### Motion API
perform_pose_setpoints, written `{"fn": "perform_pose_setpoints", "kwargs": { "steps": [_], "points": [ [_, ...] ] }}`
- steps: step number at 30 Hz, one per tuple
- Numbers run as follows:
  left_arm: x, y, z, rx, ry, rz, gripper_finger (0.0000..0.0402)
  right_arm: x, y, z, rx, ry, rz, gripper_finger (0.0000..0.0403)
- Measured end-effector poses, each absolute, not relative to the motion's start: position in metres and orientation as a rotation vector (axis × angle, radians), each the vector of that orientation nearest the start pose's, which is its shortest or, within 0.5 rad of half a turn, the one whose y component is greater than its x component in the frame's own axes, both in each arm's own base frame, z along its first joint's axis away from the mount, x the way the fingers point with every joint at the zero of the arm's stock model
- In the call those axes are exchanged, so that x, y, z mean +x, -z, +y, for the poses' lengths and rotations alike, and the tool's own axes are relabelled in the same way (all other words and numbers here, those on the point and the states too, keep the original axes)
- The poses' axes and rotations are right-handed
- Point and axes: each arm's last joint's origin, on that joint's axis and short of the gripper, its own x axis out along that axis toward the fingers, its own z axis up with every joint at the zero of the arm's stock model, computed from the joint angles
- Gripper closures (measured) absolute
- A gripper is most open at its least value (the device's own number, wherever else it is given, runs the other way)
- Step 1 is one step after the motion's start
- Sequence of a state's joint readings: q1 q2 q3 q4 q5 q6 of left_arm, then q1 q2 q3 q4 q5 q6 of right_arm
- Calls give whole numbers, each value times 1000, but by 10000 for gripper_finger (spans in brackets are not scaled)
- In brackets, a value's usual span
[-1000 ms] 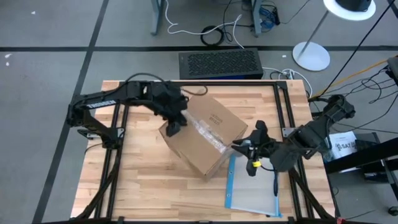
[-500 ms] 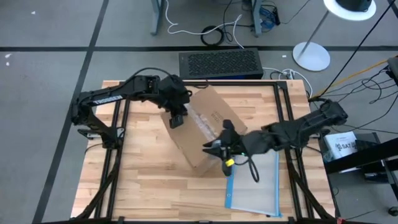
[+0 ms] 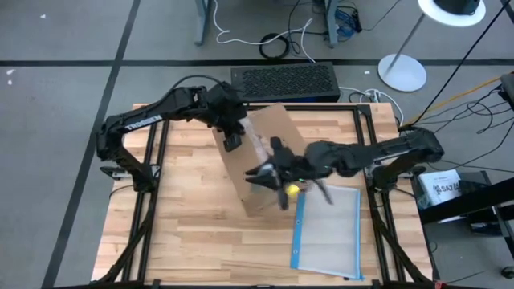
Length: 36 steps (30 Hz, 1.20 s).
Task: Unpack boxes
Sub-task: Open the cardboard box using the gray cutter
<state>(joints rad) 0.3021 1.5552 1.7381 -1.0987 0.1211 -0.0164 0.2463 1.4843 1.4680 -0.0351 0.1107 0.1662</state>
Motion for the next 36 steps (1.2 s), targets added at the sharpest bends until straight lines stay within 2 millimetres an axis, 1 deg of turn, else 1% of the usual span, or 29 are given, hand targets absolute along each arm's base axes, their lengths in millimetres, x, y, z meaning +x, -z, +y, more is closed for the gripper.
{"fn": "perform_pose_setpoints", "kwargs": {
  "steps": [3, 5, 8, 11, 13, 18, 22, 24, 27, 29, 33, 36],
  "points": [
    [291, -401, 69, -191, -111, 875, 313, 306, -431, 84, 69, -102, 79, 344],
    [294, -401, 59, -183, -80, 877, 313, 294, -436, 83, 18, -53, 93, 344],
    [298, -399, 48, -136, -95, 894, 313, 278, -443, 78, -10, -39, 104, 344],
    [303, -395, 43, -110, -98, 909, 313, 268, -445, 76, -25, -60, 138, 344],
    [307, -393, 44, -126, -92, 908, 313, 268, -443, 78, -32, -98, 149, 344],
    [318, -384, 44, -178, -79, 929, 313, 273, -434, 82, -76, -129, 107, 344],
    [319, -382, 43, -183, -71, 936, 313, 275, -414, 84, -89, -136, 141, 344],
    [319, -382, 45, -188, -74, 938, 313, 270, -411, 84, -83, -140, 106, 344],
    [317, -381, 50, -207, -76, 947, 313, 258, -416, 83, -74, -143, -36, 344],
    [317, -381, 52, -219, -67, 951, 313, 250, -413, 80, -76, -153, -113, 344],
    [317, -381, 54, -238, -49, 950, 313, 237, -397, 78, -65, -229, -218, 344],
    [316, -381, 55, -245, -45, 950, 313, 234, -378, 75, -40, -240, -273, 344]
  ]
}}
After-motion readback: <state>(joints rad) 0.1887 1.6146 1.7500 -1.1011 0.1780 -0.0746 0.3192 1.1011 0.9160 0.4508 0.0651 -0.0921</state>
